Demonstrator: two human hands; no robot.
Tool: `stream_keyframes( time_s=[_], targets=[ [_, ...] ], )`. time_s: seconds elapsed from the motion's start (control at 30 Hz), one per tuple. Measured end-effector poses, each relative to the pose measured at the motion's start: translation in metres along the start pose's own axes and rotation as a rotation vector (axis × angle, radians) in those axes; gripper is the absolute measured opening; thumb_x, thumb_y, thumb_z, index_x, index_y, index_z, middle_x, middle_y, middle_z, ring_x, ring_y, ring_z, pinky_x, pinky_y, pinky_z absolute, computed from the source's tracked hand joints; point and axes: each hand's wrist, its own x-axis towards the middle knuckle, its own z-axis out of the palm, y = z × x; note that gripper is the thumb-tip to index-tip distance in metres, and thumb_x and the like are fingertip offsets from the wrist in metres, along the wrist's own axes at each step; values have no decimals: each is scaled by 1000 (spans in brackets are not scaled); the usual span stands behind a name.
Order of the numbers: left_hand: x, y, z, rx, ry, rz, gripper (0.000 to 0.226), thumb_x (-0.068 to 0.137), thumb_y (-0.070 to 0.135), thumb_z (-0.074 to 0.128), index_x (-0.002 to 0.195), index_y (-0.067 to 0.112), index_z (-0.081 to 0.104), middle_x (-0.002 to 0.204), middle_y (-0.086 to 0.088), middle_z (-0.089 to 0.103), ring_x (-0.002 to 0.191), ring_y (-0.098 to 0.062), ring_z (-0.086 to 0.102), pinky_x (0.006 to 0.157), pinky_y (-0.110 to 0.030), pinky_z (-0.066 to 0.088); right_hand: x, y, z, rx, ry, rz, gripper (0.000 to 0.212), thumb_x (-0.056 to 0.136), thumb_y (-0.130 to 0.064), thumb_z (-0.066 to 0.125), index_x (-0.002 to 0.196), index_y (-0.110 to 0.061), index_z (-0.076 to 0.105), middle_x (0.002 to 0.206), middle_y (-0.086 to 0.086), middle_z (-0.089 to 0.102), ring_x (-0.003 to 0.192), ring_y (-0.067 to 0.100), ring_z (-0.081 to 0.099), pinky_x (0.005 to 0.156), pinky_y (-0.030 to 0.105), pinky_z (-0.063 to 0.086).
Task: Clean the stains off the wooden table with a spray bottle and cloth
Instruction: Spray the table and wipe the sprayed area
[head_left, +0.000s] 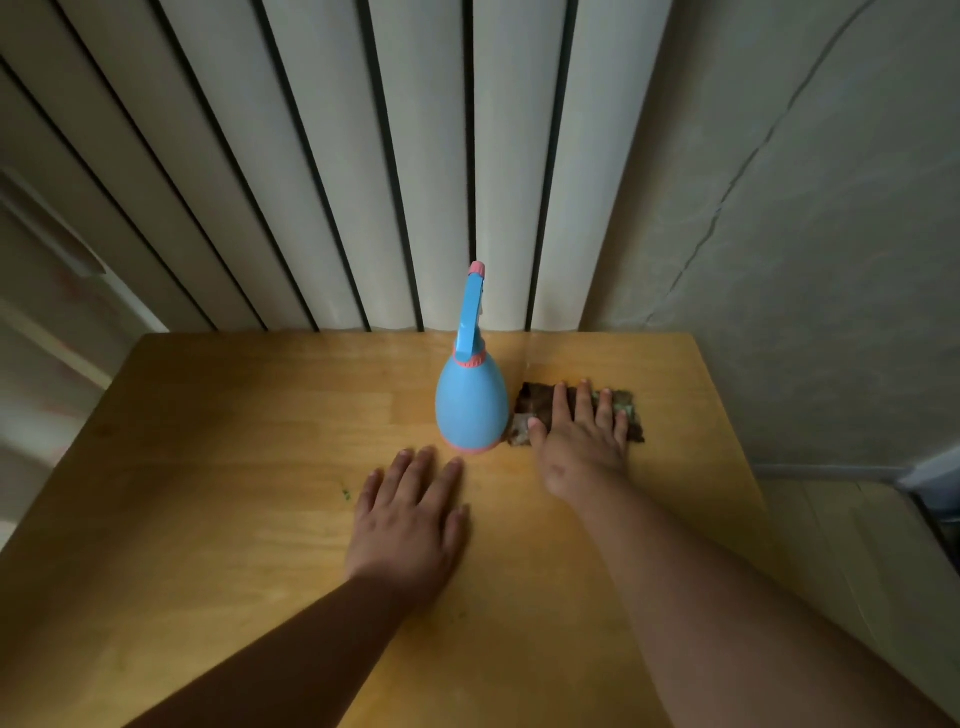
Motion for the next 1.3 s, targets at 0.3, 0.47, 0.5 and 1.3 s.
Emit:
stream_keyframes(
  time_s=[0.3, 0.47, 0.5, 1.3],
  targets=[
    [-1, -2, 5, -3, 21, -6, 60, 99, 60, 13, 155, 42, 0, 165, 5, -1, 150, -14, -12, 118, -39, -11, -19, 1, 3, -44, 22, -197, 65, 99, -54, 17, 154, -26, 0, 162, -1, -9, 148, 22, -13, 120, 45, -6],
    [-3, 0, 2, -8, 8, -7, 60, 99, 60, 12, 155, 42, -2, 165, 6, -3, 150, -14, -13, 120, -39, -10, -52, 18, 12, -75, 22, -212, 65, 100, -51, 13, 154, -21, -6, 161, -1, -15, 147, 14, -16, 120, 39, -7],
    [-2, 1, 0, -12, 15, -6, 60, 99, 60, 13, 155, 42, -2, 165, 6, -3, 150, -14, -13, 120, -39, -9, -44, 18, 10, -63, 25, -180, 65, 100, -50, 14, 154, -20, -5, 161, 0, -15, 147, 15, -15, 120, 39, -6],
    [69, -13, -76, -917, 456, -268, 36, 82, 24, 77, 105, 30, 51, 90, 14, 57, 83, -6, 56, 69, -23, 44, 27, -60, -11, -71, -10, 20, 60, 101, -48, 21, 155, -26, 5, 162, 8, -8, 147, 35, -7, 118, 52, -5]
  ],
)
